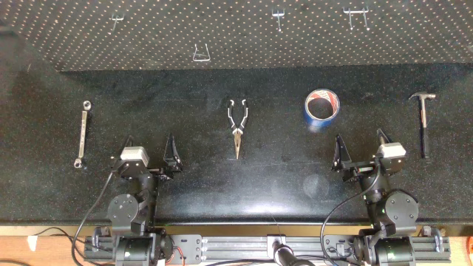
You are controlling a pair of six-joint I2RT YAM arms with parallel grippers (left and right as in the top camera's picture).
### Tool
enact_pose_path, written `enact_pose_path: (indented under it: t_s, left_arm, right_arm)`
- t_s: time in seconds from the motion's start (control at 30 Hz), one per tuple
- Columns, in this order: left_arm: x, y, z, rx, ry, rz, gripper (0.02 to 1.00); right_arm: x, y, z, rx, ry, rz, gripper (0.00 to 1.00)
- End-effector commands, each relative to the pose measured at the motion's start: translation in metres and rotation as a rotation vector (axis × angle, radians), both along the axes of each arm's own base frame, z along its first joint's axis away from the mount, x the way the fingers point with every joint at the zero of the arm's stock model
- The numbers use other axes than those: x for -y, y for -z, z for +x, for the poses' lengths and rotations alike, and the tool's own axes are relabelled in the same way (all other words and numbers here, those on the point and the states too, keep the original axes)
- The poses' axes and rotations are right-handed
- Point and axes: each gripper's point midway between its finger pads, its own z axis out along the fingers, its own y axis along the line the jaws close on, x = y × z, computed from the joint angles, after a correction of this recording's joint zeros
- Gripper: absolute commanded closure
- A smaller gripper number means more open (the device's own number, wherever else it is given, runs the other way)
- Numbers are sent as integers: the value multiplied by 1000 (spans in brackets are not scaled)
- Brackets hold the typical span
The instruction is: Place Tools Onto Pegboard
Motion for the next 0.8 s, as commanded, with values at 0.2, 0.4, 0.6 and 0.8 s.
enact_pose_path:
  t_s: [0.2, 0.4, 0.6, 0.8]
  left_arm:
    - [0, 0, -1, 4, 3, -10, 23]
    - [0, 0, -1, 4, 3, -10, 23]
    - [1, 0, -1, 5, 5, -11, 23]
    - [-76, -22, 23, -493, -187, 225, 25]
  right_arm:
    - [-2, 1, 0, -1, -6, 11, 12]
    - [-2, 1, 0, -1, -6, 11, 12]
    - [-2, 1, 0, -1, -6, 11, 12]
    - [-2, 1, 0, 0, -6, 11, 12]
